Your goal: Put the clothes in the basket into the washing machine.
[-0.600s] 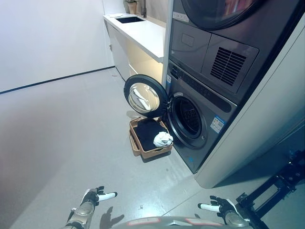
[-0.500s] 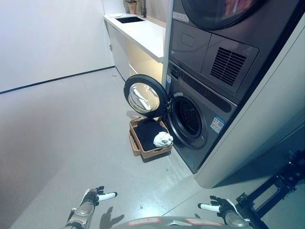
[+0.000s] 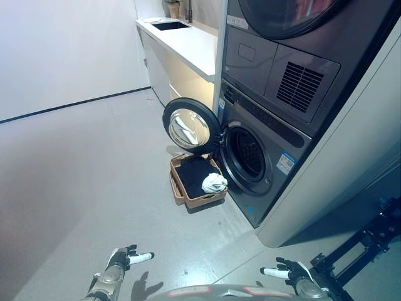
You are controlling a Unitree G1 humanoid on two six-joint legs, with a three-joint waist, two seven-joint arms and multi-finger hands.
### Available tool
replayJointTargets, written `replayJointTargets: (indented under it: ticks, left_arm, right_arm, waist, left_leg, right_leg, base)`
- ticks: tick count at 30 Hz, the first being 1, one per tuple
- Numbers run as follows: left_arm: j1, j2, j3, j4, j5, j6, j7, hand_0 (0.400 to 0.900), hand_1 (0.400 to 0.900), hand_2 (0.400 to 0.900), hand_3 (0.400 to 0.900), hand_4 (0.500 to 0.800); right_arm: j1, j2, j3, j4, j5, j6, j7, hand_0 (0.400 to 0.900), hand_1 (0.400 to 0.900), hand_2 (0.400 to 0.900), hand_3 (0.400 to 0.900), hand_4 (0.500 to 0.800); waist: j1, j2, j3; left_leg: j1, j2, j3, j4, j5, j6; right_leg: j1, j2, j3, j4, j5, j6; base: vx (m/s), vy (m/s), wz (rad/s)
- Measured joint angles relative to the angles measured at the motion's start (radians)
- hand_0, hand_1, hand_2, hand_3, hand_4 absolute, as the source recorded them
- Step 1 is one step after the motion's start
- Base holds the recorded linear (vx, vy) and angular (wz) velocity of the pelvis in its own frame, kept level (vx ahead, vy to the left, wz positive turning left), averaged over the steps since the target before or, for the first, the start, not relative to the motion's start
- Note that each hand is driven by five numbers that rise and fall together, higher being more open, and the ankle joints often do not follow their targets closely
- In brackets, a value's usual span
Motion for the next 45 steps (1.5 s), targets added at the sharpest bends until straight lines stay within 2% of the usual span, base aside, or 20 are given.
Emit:
replayJointTargets:
  ticks: [13,16,19,21,22,23,24,25,27,28,29,31,32,34,37,39,40,43,44,45]
  left_arm:
    - [-0.003,0.001,-0.002,0.0,-0.001,0.014,0.002,0.9,0.9,0.9,0.9,0.8]
    - [-0.017,0.017,-0.002,0.0,-0.002,0.014,0.008,0.9,0.9,0.9,0.9,0.8]
    - [-0.025,0.035,0.0,0.006,-0.002,0.014,0.013,0.9,0.9,0.9,0.9,0.8]
    - [-0.027,0.049,0.003,0.009,-0.004,0.015,0.015,0.9,0.9,0.9,0.9,0.8]
    - [-0.026,0.055,0.006,0.014,-0.009,0.014,0.015,0.9,0.9,0.9,0.9,0.8]
    - [-0.024,0.064,0.019,0.019,-0.019,0.015,0.015,0.9,0.9,0.9,0.9,0.8]
    - [-0.028,0.084,0.022,0.029,-0.029,0.015,0.013,0.9,0.9,0.9,0.9,0.8]
    - [-0.048,0.083,0.024,0.043,-0.035,0.017,0.014,0.9,0.9,0.9,0.9,0.8]
    - [-0.052,0.068,0.022,0.048,-0.047,0.017,0.009,0.9,0.9,0.9,0.9,0.8]
    - [-0.049,0.051,0.023,0.054,-0.051,0.017,0.008,0.9,0.9,0.9,0.9,0.8]
    - [-0.051,0.037,0.023,0.055,-0.052,0.017,0.007,0.9,0.9,0.9,0.9,0.8]
    - [-0.048,0.019,0.022,0.057,-0.056,0.015,0.007,0.9,0.9,0.9,0.9,0.8]
    - [-0.046,0.011,0.022,0.061,-0.069,0.017,0.011,0.9,0.9,0.9,0.9,0.8]
    - [-0.045,0.011,0.023,0.069,-0.072,0.017,0.015,0.9,0.9,0.9,0.9,0.8]
    - [-0.042,0.01,0.025,0.069,-0.076,0.016,0.018,0.9,0.9,0.9,0.9,0.8]
    - [-0.03,0.008,0.044,0.067,-0.091,0.015,0.02,0.9,0.9,0.9,0.9,0.8]
    - [-0.02,0.007,0.056,0.066,-0.094,0.015,0.02,0.9,0.9,0.9,0.9,0.8]
    - [0.006,0.004,0.061,0.068,-0.109,0.016,0.02,0.9,0.9,0.9,0.9,0.8]
    - [0.018,0.002,0.063,0.067,-0.11,0.015,0.02,0.9,0.9,0.9,0.9,0.8]
    - [0.033,0.0,0.062,0.069,-0.11,0.015,0.02,0.9,0.9,0.9,0.9,0.8]
  right_arm:
    - [-0.001,-0.002,-0.001,0.007,0.0,-0.001,0.0,0.9,0.9,0.9,0.9,0.8]
    - [-0.008,-0.005,-0.003,0.014,0.0,-0.002,0.0,0.9,0.9,0.9,0.9,0.8]
    - [0.005,-0.004,-0.019,0.029,0.001,-0.002,0.003,0.9,0.9,0.9,0.9,0.8]
    - [0.024,-0.005,-0.031,0.037,0.002,-0.001,0.014,0.9,0.9,0.9,0.9,0.8]
    - [0.034,-0.005,-0.031,0.042,0.004,-0.001,0.019,0.9,0.9,0.9,0.9,0.8]
    - [0.037,-0.003,-0.031,0.041,0.012,-0.002,0.027,0.9,0.9,0.9,0.9,0.8]
    - [0.048,0.008,-0.031,0.048,0.022,-0.003,0.034,0.9,0.9,0.9,0.9,0.8]
    - [0.047,0.002,-0.035,0.051,0.023,-0.002,0.037,0.9,0.9,0.9,0.9,0.8]
    - [0.048,-0.02,-0.047,0.055,0.025,-0.002,0.033,0.9,0.9,0.9,0.9,0.8]
    - [0.05,-0.04,-0.049,0.056,0.026,-0.002,0.028,0.9,0.9,0.9,0.9,0.8]
    - [0.047,-0.058,-0.05,0.057,0.026,-0.001,0.026,0.9,0.9,0.9,0.9,0.8]
    - [0.039,-0.079,-0.058,0.058,0.026,-0.001,0.021,0.9,0.9,0.9,0.9,0.8]
    - [0.029,-0.085,-0.057,0.057,0.026,-0.002,0.019,0.9,0.9,0.9,0.9,0.8]
    - [0.005,-0.079,-0.056,0.058,0.026,-0.002,0.016,0.9,0.9,0.9,0.9,0.8]
    - [-0.029,-0.069,-0.026,0.056,0.026,-0.005,0.016,0.9,0.9,0.9,0.9,0.8]
    - [-0.058,-0.061,-0.017,0.059,0.025,-0.004,0.016,0.9,0.9,0.9,0.9,0.8]
    - [-0.057,-0.056,-0.018,0.068,0.023,-0.006,0.016,0.9,0.9,0.9,0.9,0.8]
    - [-0.058,-0.036,-0.015,0.074,0.018,0.005,0.017,0.9,0.9,0.9,0.9,0.8]
    - [-0.058,-0.03,-0.006,0.093,0.017,0.003,0.017,0.9,0.9,0.9,0.9,0.8]
    - [-0.063,-0.029,0.011,0.097,0.016,0.003,0.02,0.9,0.9,0.9,0.9,0.8]
  waist:
    - [-0.003,0.002,0.001]
    - [-0.013,-0.003,0.013]
    - [-0.025,-0.015,0.035]
    - [-0.03,-0.023,0.048]
    - [-0.026,-0.03,0.058]
    - [-0.01,-0.025,0.066]
    - [-0.005,-0.077,0.069]
    - [-0.002,-0.104,0.089]
    - [0.015,-0.11,0.12]
    - [0.025,-0.1,0.127]
    - [0.024,-0.084,0.131]
    - [0.042,-0.068,0.139]
    - [0.062,-0.047,0.144]
    - [0.077,-0.024,0.159]
    - [0.093,-0.014,0.17]
    - [0.109,-0.004,0.169]
    - [0.103,0.002,0.167]
    - [0.13,0.019,0.146]
    - [0.14,0.019,0.124]
    - [0.157,0.02,0.1]
  left_leg:
    - [-0.018,-0.005,0.0,0.001,0.001,-0.002]
    - [-0.052,-0.001,-0.001,0.012,0.006,-0.002]
    - [-0.059,0.013,-0.01,0.016,0.006,-0.002]
    - [-0.07,0.034,-0.021,0.039,-0.002,-0.017]
    - [-0.078,0.053,-0.017,0.066,-0.016,-0.033]
    - [-0.095,0.075,-0.015,0.115,-0.025,-0.06]
    - [-0.142,0.057,-0.027,0.216,-0.03,-0.073]
    - [-0.202,0.054,-0.063,0.35,-0.04,-0.076]
    - [-0.295,0.051,-0.137,0.529,0.002,-0.055]
    - [-0.323,0.056,-0.15,0.557,0.002,-0.059]
    - [-0.355,0.054,-0.159,0.531,0.002,-0.059]
    - [-0.384,0.06,-0.145,0.359,0.03,-0.069]
    - [-0.375,0.088,-0.14,0.214,0.069,-0.077]
    - [-0.396,0.144,-0.138,0.089,0.136,-0.095]
    - [-0.437,0.179,-0.13,0.022,0.165,-0.105]
    - [-0.451,0.192,-0.13,0.027,0.18,-0.099]
    - [-0.45,0.192,-0.128,0.029,0.187,-0.094]
    - [-0.45,0.186,-0.108,0.063,0.207,-0.082]
    - [-0.449,0.183,-0.119,0.058,0.212,-0.07]
    - [-0.446,0.167,-0.116,0.047,0.218,-0.065]
  right_leg:
    - [-0.025,0.0,0.004,0.022,-0.001,0.001]
    - [-0.092,-0.003,0.016,0.101,-0.026,0.007]
    - [-0.108,0.0,0.009,0.137,-0.056,-0.002]
    - [-0.129,0.015,-0.012,0.206,-0.097,-0.022]
    - [-0.147,0.034,-0.016,0.262,-0.133,-0.047]
    - [-0.2,0.064,-0.039,0.42,-0.192,-0.078]
    - [-0.201,0.07,-0.038,0.43,-0.248,-0.115]
    - [-0.19,0.066,-0.033,0.42,-0.272,-0.142]
    - [-0.134,0.09,-0.007,0.365,-0.248,-0.179]
    - [-0.113,0.102,-0.004,0.335,-0.235,-0.192]
    - [-0.1,0.113,-0.005,0.312,-0.227,-0.202]
    - [-0.092,0.142,0.033,0.282,-0.215,-0.214]
    - [-0.08,0.164,0.048,0.263,-0.211,-0.21]
    - [-0.058,0.205,0.072,0.246,-0.202,-0.233]
    - [-0.031,0.233,0.118,0.233,-0.214,-0.25]
    - [-0.006,0.252,0.171,0.221,-0.225,-0.228]
    - [0.015,0.253,0.187,0.214,-0.223,-0.232]
    - [0.096,0.25,0.264,0.163,-0.266,-0.189]
    - [0.093,0.233,0.283,0.169,-0.29,-0.195]
    - [0.094,0.207,0.269,0.179,-0.313,-0.16]
  base:
    - [-0.02,-0.002,0.03]
    - [-0.07,-0.117,0.19]
    - [0.09,-0.26,0.1]
    - [0.08,-0.344,0.08]
    - [0.02,-0.328,0.12]
    - [0.0,-0.272,0.13]
    - [0.02,-0.215,0.04]
    - [0.09,-0.17,-0.13]
    - [0.19,-0.088,-0.27]
    - [0.28,-0.018,-0.42]
    - [0.34,0.03,-0.58]
    - [0.31,0.056,-0.51]
    - [0.26,0.044,-0.36]
    - [0.31,0.068,-0.39]
    - [0.38,0.141,-0.59]
    - [0.46,0.239,-0.65]
    - [0.49,0.299,-0.67]
    - [0.48,0.363,-0.66]
    - [0.4,0.339,-0.11]
    - [0.47,0.364,0.03]
